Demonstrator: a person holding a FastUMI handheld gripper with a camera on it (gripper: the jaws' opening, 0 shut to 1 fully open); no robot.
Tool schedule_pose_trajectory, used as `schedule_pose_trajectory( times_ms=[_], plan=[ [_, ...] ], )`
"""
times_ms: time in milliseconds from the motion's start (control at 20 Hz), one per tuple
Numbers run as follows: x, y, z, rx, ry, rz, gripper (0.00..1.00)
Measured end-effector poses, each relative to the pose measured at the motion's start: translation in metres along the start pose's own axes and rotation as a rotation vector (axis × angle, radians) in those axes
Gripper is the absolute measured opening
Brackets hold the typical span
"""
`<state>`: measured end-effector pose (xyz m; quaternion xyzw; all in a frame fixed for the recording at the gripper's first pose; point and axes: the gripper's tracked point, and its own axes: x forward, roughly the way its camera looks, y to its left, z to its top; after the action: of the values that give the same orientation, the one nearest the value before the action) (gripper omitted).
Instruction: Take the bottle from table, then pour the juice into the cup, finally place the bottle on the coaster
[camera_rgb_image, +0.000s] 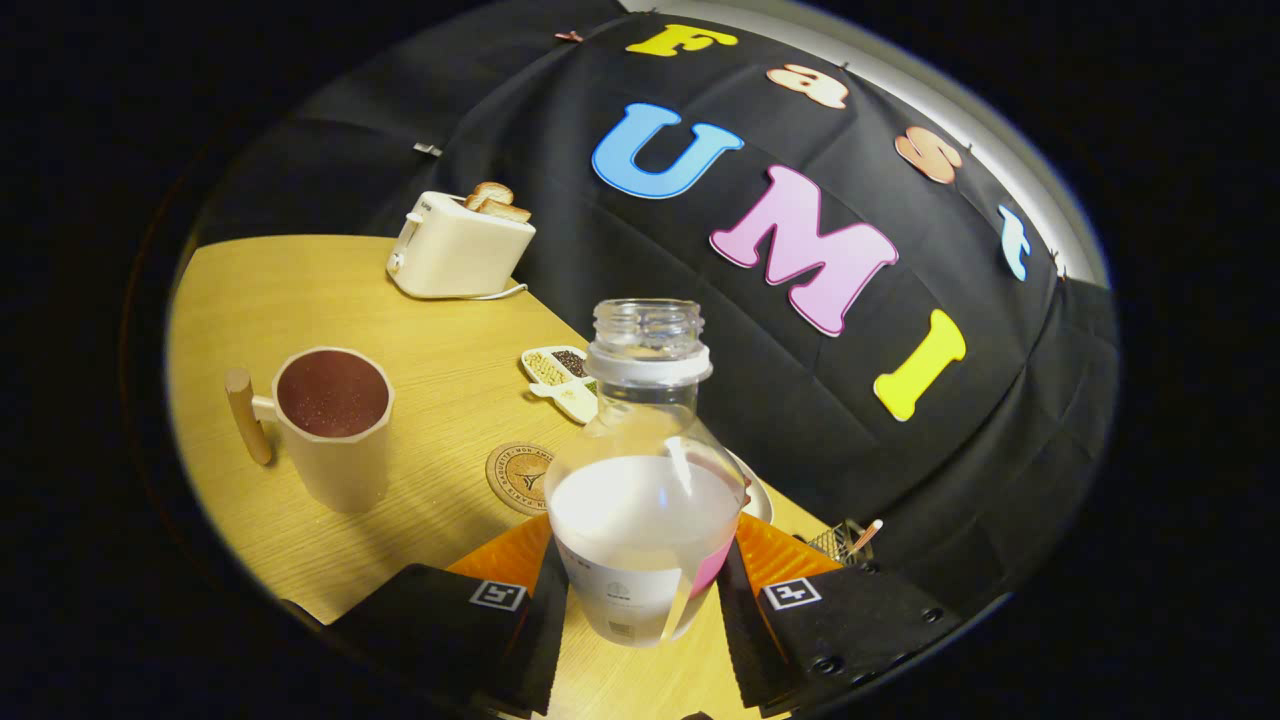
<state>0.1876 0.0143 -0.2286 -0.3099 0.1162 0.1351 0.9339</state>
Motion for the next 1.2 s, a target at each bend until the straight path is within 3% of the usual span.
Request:
schedule_pose_trajectory(
  times_ms=[250, 750, 1200],
  plan=[
    [0.005, -0.004, 0.024, -0.256, -0.032, -0.054, 0.70],
    [0.020, 0.015, 0.063, -0.666, -0.115, -0.057, 0.70],
    [0.027, 0.041, 0.064, -0.863, -0.139, -0.010, 0.70]
  ],
)
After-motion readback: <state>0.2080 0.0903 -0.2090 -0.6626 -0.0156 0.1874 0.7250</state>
